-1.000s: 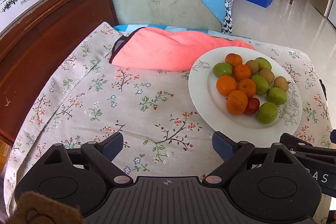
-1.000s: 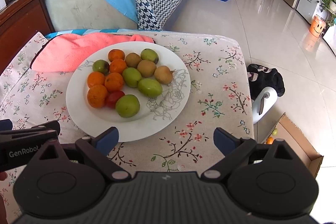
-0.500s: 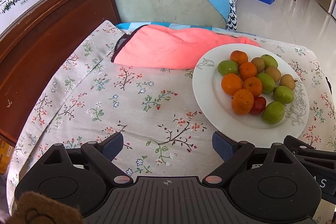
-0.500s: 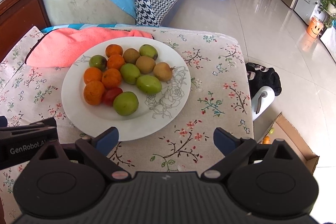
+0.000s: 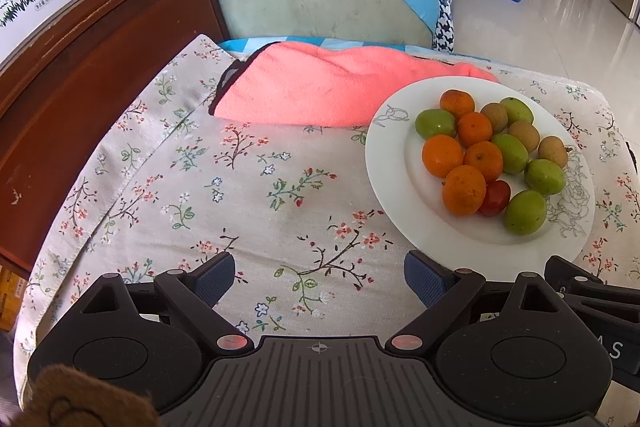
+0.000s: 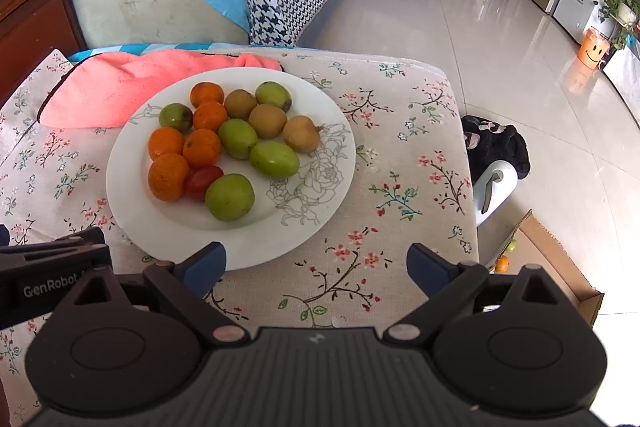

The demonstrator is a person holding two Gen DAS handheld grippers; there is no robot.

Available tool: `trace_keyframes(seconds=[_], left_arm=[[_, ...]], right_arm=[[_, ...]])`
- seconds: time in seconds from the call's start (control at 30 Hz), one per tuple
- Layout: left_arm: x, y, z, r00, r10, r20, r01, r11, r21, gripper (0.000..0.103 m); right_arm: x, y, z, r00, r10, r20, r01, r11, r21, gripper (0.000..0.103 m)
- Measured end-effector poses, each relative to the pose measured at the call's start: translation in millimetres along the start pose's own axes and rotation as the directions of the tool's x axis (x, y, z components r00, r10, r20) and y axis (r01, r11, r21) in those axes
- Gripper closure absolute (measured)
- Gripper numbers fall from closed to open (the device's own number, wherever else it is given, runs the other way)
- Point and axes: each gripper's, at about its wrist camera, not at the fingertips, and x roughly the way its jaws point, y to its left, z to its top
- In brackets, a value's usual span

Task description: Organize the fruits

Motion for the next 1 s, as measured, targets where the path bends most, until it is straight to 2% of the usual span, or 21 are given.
trace_keyframes(seconds=[0.27, 0.57, 1.0], left_arm=[[-3, -3, 0, 1.0, -0.019, 0.009, 0.019, 1.0, 0.016, 0.01], [-10, -21, -2, 0.999, -0.018, 0.027, 0.016, 0.998, 0.067, 0.01], [-24, -41, -8, 0.998, 0.028, 0.057, -0.034, 0.994, 0.108, 0.01]], right_arm=[[0, -9, 2, 1.0, 0.027, 0.002, -0.027, 0.998, 0.053, 0.006], [-2, -25, -3, 0.999, 0.032, 0.0, -0.032, 0.998, 0.056, 0.006], [-6, -43, -11, 0.998, 0.061, 0.01, -0.061, 0.997, 0.053, 0.006]])
